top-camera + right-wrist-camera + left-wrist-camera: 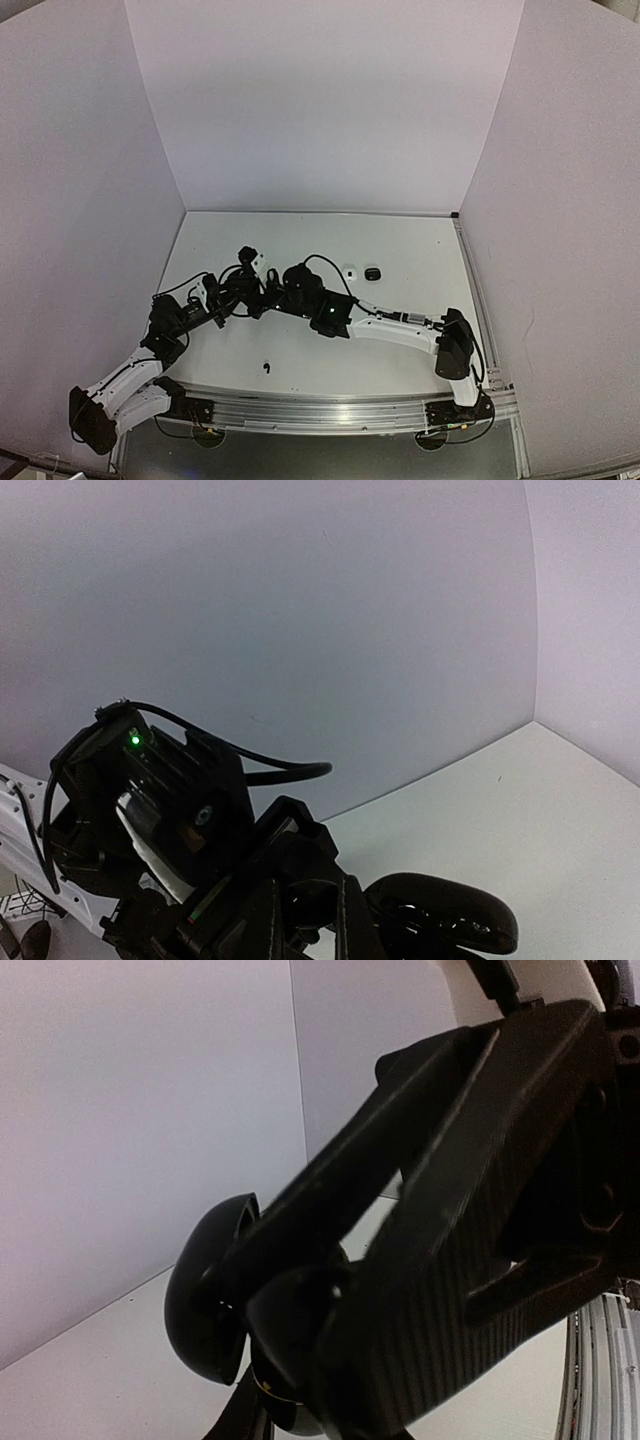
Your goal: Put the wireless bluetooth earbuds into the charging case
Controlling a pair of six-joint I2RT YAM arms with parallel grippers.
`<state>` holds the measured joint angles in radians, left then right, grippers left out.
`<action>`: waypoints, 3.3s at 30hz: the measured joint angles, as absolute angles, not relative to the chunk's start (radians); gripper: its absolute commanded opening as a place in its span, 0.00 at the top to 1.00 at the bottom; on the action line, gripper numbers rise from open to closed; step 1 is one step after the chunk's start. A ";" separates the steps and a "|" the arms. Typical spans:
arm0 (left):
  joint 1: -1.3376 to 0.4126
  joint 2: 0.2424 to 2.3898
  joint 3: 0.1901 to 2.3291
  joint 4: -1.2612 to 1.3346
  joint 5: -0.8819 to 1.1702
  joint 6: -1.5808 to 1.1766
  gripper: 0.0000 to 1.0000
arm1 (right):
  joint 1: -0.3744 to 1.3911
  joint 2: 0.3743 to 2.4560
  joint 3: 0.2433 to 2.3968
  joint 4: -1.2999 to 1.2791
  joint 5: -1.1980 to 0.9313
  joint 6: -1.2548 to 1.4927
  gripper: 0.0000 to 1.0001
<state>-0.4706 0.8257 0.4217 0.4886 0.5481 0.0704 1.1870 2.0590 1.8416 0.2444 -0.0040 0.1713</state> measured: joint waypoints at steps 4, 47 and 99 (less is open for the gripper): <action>-0.471 0.826 0.421 0.498 0.553 0.070 1.00 | 1.187 2.059 1.842 0.281 -0.002 0.150 1.00; -0.476 0.846 0.414 0.513 0.570 -0.005 1.00 | 1.169 2.019 1.720 0.347 0.066 0.074 1.00; -0.477 0.860 0.390 0.523 0.547 -0.092 1.00 | 1.083 2.078 1.703 0.494 -0.219 0.151 1.00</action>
<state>-0.4767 0.8600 0.3904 0.5233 0.5468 -0.0919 1.0832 2.0785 1.7031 0.4937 -0.2191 0.1512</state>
